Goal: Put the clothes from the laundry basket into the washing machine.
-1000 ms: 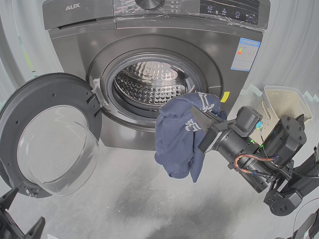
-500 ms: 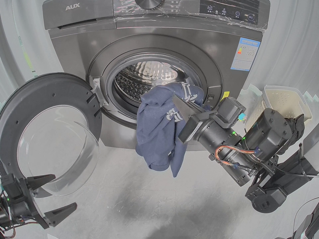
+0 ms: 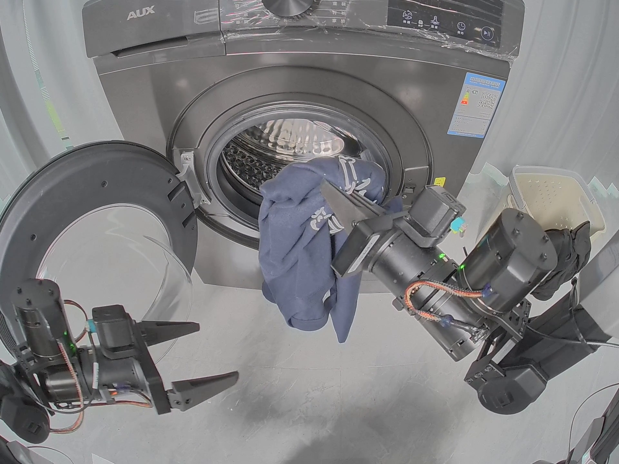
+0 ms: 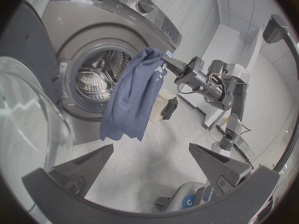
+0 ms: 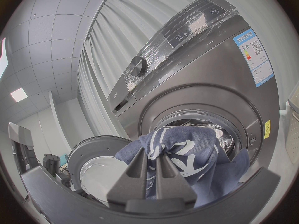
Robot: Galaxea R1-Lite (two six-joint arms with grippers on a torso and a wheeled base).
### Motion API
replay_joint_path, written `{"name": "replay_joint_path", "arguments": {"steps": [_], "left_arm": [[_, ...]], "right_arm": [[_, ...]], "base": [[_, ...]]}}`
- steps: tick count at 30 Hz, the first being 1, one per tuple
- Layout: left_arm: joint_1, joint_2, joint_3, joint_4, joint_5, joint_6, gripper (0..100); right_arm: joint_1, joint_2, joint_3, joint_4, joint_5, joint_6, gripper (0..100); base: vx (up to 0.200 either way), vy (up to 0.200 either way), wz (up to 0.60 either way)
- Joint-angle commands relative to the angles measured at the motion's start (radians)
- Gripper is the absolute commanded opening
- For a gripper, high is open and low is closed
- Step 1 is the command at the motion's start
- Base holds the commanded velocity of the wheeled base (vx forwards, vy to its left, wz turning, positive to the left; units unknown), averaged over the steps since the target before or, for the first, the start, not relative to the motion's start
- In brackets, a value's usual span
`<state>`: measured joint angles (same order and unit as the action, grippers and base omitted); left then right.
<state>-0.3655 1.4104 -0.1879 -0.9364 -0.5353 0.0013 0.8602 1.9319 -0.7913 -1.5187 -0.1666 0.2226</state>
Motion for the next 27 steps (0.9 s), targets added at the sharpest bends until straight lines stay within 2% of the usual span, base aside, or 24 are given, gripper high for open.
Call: {"name": "replay_joint_path", "arguments": {"steps": [1, 4, 5, 10, 12, 27], "left_arm": [[-0.067, 0.232, -0.015, -0.099, -0.002, -0.017, 100], [-0.067, 0.295, -0.036, -0.125, -0.002, -0.018, 100], [-0.069, 0.315, -0.048, -0.133, -0.002, -0.027, 100], [-0.081, 0.371, -0.110, -0.144, -0.002, -0.127, 100], [-0.078, 0.394, -0.131, -0.145, -0.002, -0.144, 100], [-0.072, 0.585, -0.231, -0.248, 0.009, -0.147, 100]], "right_arm": [[0.014, 0.001, -0.005, -0.001, -0.002, -0.005, 0], [0.016, 0.001, -0.006, -0.001, -0.007, -0.005, 0], [0.019, 0.001, -0.006, -0.001, -0.007, -0.005, 0], [0.023, -0.002, -0.006, -0.001, -0.008, -0.006, 0], [0.029, -0.004, -0.003, -0.001, -0.010, -0.006, 0], [0.039, -0.005, 0.004, -0.020, -0.011, -0.005, 0]], "base": [[0.000, 0.000, 0.00], [0.000, 0.000, 0.00], [0.000, 0.000, 0.00], [0.000, 0.000, 0.00], [0.000, 0.000, 0.00], [0.000, 0.000, 0.00]]}}
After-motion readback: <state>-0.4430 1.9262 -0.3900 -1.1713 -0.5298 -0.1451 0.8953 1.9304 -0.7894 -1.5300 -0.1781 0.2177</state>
